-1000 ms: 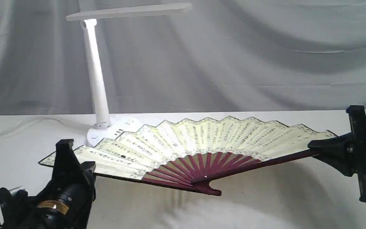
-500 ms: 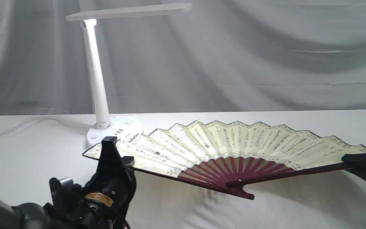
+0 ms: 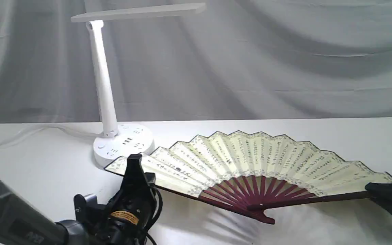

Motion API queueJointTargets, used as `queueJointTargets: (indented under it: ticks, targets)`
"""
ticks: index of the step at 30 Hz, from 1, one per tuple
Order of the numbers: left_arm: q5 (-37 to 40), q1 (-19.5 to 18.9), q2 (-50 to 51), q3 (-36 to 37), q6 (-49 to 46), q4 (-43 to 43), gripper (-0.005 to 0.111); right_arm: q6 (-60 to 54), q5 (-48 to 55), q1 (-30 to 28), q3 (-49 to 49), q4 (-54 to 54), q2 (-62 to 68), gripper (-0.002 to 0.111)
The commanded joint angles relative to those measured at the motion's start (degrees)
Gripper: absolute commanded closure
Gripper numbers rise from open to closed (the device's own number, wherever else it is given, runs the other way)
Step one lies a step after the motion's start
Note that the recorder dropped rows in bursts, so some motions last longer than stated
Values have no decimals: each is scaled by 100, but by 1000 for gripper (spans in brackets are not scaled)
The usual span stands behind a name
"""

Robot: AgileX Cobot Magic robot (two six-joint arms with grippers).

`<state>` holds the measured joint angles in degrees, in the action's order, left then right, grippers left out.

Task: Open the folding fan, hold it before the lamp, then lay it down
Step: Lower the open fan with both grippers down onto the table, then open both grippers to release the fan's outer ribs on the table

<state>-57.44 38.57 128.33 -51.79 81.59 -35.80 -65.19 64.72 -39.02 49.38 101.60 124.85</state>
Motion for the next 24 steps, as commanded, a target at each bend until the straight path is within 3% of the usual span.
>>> queueJointTargets:
  ticks: [1,5,9,16,20,24]
  targets:
    - [-152,37,107,-53,236,92,103,-436,-263,4,-24,-166,209,108]
    - [-266,37,177,-53,236,289,96,-537,-254,4,-24,-166,288,108]
    - [-472,37,177,-53,236,369,87,-539,-130,4,-24,-166,288,97]
    - [-870,37,157,-53,511,471,85,-512,232,4,-24,-166,288,84]
    - [-806,37,157,-53,536,633,72,-325,293,4,-24,-166,288,71]
    - [-807,37,157,-53,536,865,52,-191,291,4,-24,-166,141,58]
